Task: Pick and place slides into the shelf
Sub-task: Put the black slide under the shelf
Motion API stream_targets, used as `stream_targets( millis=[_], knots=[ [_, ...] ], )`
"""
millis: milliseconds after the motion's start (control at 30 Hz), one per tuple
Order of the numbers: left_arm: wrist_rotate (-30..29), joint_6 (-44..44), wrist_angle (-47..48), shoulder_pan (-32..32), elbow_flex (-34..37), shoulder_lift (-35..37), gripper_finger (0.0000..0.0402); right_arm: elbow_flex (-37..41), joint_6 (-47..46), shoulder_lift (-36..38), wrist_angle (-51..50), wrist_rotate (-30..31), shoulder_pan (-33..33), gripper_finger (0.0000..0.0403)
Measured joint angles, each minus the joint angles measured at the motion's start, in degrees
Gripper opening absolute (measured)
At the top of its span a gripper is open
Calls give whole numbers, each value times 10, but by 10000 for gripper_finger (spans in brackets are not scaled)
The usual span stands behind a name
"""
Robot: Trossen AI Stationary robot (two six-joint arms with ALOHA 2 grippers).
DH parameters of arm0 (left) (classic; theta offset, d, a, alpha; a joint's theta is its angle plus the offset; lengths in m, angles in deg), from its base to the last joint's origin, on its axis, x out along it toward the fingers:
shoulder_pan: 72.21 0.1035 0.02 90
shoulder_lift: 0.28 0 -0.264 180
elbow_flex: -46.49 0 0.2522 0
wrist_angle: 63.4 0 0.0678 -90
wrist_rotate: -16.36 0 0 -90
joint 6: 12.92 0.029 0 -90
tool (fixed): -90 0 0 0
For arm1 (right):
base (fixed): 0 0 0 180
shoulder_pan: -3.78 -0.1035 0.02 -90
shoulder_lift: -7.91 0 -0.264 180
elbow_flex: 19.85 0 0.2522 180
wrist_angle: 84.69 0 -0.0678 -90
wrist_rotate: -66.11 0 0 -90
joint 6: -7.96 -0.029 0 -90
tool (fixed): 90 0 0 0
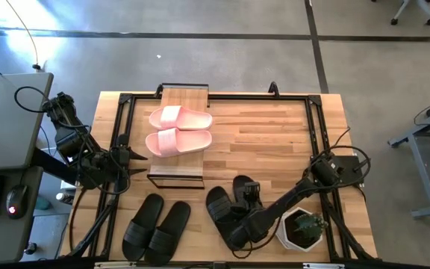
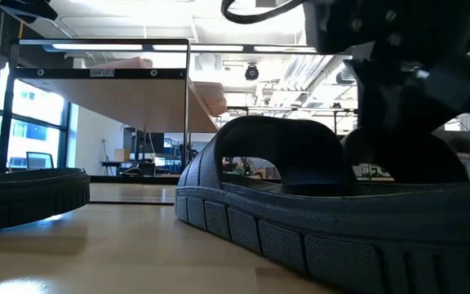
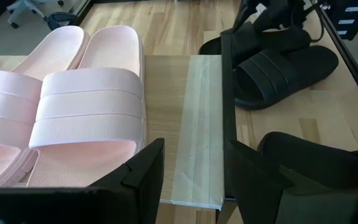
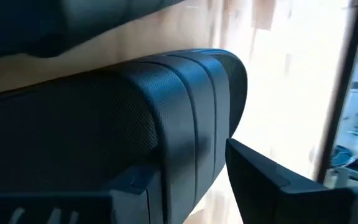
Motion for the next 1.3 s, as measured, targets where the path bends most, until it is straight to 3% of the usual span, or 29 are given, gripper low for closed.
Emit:
stream_targets(
  millis=[167, 433, 567, 767, 967, 1100, 1300],
  knots=[
    [0, 0, 0, 0, 0, 0, 156, 7, 1, 0, -3, 40, 1, 114],
    [0, 0, 0, 0, 0, 0, 156, 8, 15, 0, -44, 81, 2, 8],
    [0, 0, 1, 0, 0, 0, 156, 8, -14, 2, -110, 144, 3, 9],
    [0, 0, 3, 0, 0, 0, 156, 13, 23, 28, -105, 232, 19, 3],
    [5, 0, 4, 0, 0, 0, 156, 110, 59, 125, -85, 287, 68, 1],
    [5, 0, 4, 0, 0, 0, 156, 234, 116, 229, 45, 300, 107, 1],
    [4, 0, 4, 0, 0, 0, 156, 410, 444, 350, 465, 221, 202, 1]
  ],
)
